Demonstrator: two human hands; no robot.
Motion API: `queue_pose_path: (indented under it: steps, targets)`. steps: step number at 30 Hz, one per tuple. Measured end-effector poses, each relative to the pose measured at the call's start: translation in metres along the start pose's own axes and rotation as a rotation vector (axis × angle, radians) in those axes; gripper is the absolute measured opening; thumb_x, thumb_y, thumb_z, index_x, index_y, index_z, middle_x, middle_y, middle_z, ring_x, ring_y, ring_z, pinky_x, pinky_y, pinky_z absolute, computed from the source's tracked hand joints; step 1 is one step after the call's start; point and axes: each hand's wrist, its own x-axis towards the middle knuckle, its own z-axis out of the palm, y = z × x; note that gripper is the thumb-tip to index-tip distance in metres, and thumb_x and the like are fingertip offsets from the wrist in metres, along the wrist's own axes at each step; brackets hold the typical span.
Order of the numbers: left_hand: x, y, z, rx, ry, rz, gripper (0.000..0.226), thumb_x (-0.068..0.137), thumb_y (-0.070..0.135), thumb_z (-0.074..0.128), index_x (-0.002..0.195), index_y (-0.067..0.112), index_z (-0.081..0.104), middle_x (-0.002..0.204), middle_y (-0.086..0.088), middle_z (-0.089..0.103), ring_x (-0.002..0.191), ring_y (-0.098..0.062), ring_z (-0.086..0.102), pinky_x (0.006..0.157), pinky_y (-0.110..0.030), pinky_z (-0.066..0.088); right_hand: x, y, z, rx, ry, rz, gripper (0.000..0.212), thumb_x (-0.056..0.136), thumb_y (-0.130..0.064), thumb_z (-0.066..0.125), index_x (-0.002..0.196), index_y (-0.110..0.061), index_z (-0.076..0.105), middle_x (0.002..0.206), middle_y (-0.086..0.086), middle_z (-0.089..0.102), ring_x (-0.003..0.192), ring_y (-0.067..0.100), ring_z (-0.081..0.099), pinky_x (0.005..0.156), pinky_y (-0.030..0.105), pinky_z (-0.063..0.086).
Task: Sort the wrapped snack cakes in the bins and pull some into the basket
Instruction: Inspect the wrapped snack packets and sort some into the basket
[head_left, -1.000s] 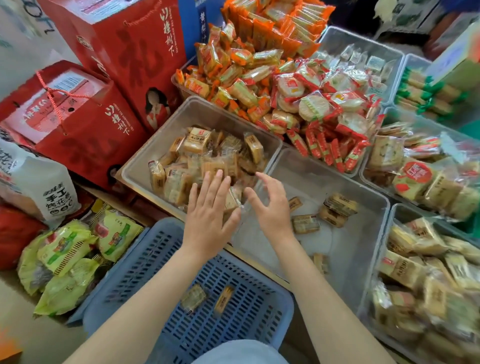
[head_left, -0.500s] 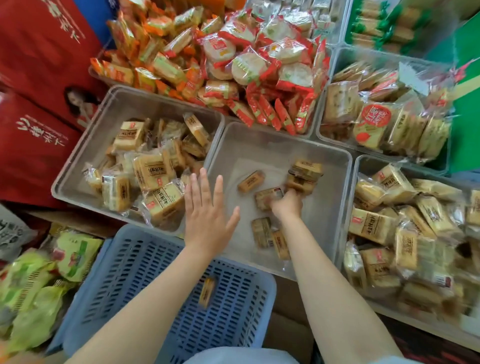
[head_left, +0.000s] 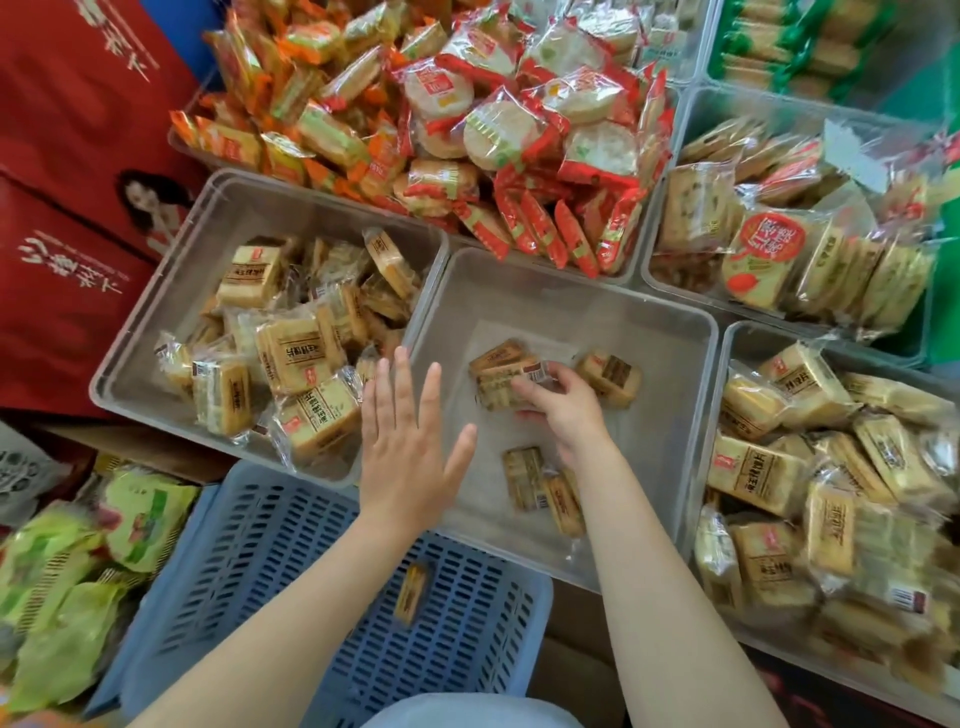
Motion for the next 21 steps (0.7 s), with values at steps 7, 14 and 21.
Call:
queue_pose_path:
  steps: [7,14,21]
  targets:
    - [0.001,0.0,0.001,0.014,-0.01,-0.004,0.076,0.101,0.056,0.031,0.16,0.01,0.023,0.169,-0.023,0.008,0.157,-0.039,0.006,0.127,-0.047,-0.003,0.035,0.001,0.031,0.055,0.078,-0.022,0.057,0.085,-0.004,0.08,0.131,-0.015,0.047,0.135,0.013,0.055,0.12,0.029,0.06,0.068,0.018,0.058]
    - [0.001,0.0,-0.001,0.016,-0.008,-0.008,0.076,0.101,0.056,0.031,0.16,0.008,0.025,0.169,-0.023,0.008,0.157,-0.038,0.005,0.127,-0.045,-0.006,0.051,-0.002,0.044,-0.168,0.07,0.022,0.059,0.085,-0.03,0.083,0.135,-0.012,0.058,0.13,0.009,0.067,0.104,0.027,0.069,0.06,0.025,0.06]
    - [0.0,-0.001,0.0,-0.003,-0.005,-0.001,0.075,0.102,0.055,0.032,0.16,0.008,0.025,0.169,-0.023,0.009,0.157,-0.037,0.006,0.127,-0.046,-0.004,0.045,-0.007,0.05,-0.379,0.089,-0.001,0.077,0.078,-0.045,0.086,0.138,-0.016,0.048,0.126,0.0,0.042,0.11,0.016,0.049,0.098,0.028,0.043]
